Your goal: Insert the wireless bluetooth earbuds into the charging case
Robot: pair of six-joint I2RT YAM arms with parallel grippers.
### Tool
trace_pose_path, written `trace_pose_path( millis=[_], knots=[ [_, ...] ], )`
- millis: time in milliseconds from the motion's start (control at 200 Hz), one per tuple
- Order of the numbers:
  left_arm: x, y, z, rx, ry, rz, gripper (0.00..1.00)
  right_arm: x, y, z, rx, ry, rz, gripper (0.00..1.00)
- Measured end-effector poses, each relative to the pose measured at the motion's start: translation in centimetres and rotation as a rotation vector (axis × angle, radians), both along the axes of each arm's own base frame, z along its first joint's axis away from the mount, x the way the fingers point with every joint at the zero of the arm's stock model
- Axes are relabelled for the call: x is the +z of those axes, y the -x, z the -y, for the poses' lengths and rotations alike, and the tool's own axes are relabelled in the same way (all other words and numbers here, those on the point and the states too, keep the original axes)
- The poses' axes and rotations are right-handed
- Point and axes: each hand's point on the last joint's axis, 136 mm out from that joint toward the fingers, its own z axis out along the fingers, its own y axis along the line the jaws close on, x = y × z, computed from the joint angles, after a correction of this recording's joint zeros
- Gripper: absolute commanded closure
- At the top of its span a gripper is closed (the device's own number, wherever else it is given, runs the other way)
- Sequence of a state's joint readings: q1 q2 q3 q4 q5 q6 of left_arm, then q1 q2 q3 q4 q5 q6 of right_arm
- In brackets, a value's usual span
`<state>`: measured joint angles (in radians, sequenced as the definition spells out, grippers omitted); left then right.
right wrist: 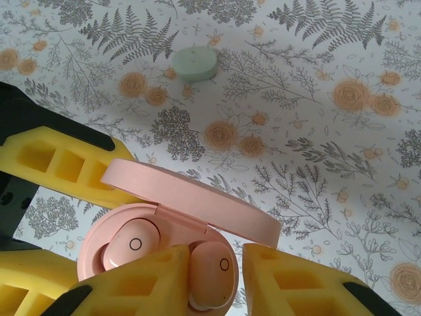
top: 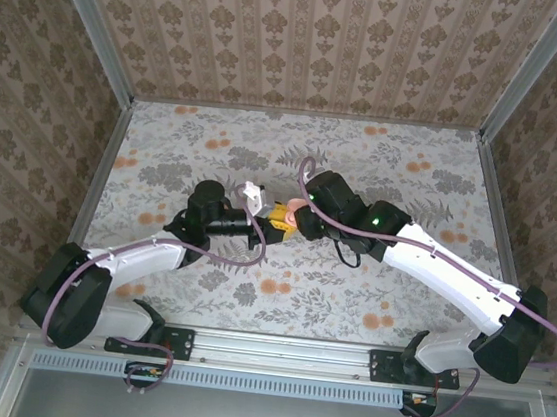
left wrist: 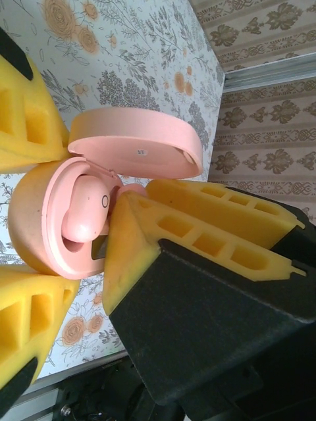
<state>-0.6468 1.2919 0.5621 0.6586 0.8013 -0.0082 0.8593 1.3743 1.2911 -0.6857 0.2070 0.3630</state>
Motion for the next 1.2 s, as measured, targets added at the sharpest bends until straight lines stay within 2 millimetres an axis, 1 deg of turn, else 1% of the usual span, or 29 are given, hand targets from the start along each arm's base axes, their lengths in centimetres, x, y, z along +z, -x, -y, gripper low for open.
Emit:
trace_pose_path(
  millis=[620,750,820,915,995,1050,1205],
  knots=[
    [0.6,0.0,0.0,0.002,0.032,0.016,0.82,1.4,0.6,-0.3,-0.020,-0.062,-0.044,0.66],
    [0.4,0.0,-0.3,0.009,0.042,0.016,0.82,3.4,0.9,0.2,-0.017,-0.119,-0.023,0.63],
    [0.5,0.0,-0.3,0.009,0.049,0.015,0.82,5.0,1.0,1.0,-0.029,-0.173,-0.008,0.63],
    [1.2,0.0,-0.3,0.008,0.070,0.031,0.82,7.3,0.5,2.5,-0.059,-0.273,0.014,0.63],
    [1.7,0.1,-0.3,0.004,0.090,0.041,0.82,8.3,0.1,3.2,-0.078,-0.348,0.012,0.63],
    [2.1,0.2,-0.3,-0.002,0.104,0.050,0.82,8.2,0.0,3.3,-0.082,-0.388,-0.004,0.62],
    [3.0,0.7,-0.2,-0.031,0.130,0.081,0.82,6.4,-0.2,2.3,-0.067,-0.487,-0.110,0.62]
  ],
)
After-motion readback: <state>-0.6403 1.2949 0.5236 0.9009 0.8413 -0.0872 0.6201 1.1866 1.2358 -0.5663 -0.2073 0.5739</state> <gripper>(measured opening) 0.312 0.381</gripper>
